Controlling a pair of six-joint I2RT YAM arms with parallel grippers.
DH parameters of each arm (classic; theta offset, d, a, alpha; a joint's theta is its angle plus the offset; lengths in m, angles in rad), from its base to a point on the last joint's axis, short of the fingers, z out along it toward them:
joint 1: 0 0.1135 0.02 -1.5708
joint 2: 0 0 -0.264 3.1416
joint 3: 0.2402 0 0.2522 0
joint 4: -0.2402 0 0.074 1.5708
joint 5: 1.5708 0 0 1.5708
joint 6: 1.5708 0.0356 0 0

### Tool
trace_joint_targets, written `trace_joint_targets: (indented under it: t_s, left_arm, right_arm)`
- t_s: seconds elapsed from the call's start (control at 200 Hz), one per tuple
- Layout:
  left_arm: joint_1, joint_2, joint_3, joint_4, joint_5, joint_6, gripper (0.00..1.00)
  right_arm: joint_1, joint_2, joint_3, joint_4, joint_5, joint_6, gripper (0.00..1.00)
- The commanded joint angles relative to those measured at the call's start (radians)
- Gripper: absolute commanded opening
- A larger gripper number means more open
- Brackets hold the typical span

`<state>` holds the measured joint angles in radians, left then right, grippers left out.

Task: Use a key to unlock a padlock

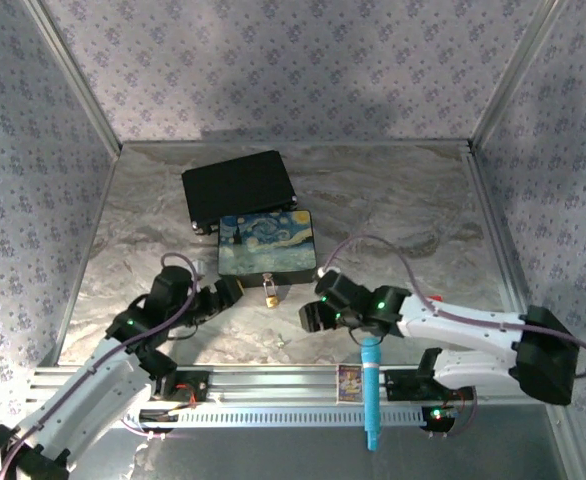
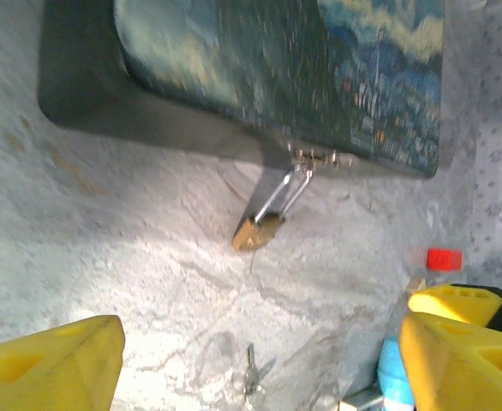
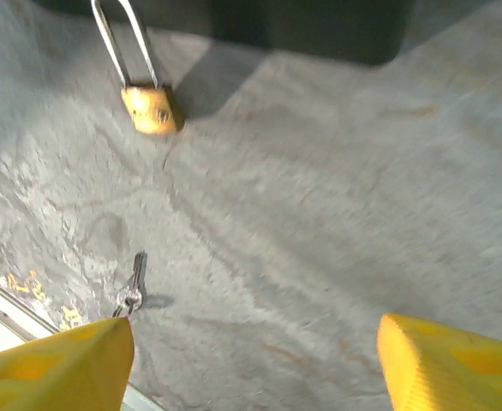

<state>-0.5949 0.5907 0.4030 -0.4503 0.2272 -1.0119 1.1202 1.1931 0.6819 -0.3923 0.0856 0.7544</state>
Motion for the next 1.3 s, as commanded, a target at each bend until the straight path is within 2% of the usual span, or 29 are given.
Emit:
trace_joint_targets:
  t_s: [0.0, 0.145, 0.35, 0.51, 0.645, 1.089, 1.189, 1.294]
  left_arm:
    - [-0.058, 0.060, -0.006, 0.019, -0.025, -0.030, 0.80]
    - [-0.124, 0.103, -0.025, 0.071, -0.050, -0.061, 0.80]
    - [-0.149, 0.097, -0.048, 0.096, -0.094, -0.082, 0.82]
    - [-0.148, 0.099, -0.041, 0.094, -0.108, -0.076, 0.82]
    - [-0.149, 0.107, -0.038, 0.102, -0.115, -0.074, 0.82]
    - [-0.149, 0.101, -0.049, 0.088, -0.134, -0.082, 0.82]
    - [-0.149, 0.085, -0.052, 0.073, -0.144, -0.086, 0.82]
    - [-0.149, 0.067, -0.053, 0.061, -0.153, -0.089, 0.82]
  right_arm:
    - [0.106, 0.109, 0.057, 0.069, 0.107, 0.144, 0.73]
    - [0.200, 0.260, 0.126, 0.205, 0.062, 0.104, 0.64]
    - [0.236, 0.410, 0.255, 0.061, 0.101, 0.132, 0.50]
    - [0.248, 0.471, 0.298, -0.064, 0.131, 0.176, 0.47]
    - [0.259, 0.500, 0.301, -0.069, 0.112, 0.194, 0.42]
    - [0.268, 0.569, 0.298, -0.033, 0.090, 0.203, 0.36]
    - [0.259, 0.578, 0.282, 0.017, 0.053, 0.204, 0.31]
    - [0.249, 0.572, 0.255, 0.064, 0.023, 0.195, 0.18]
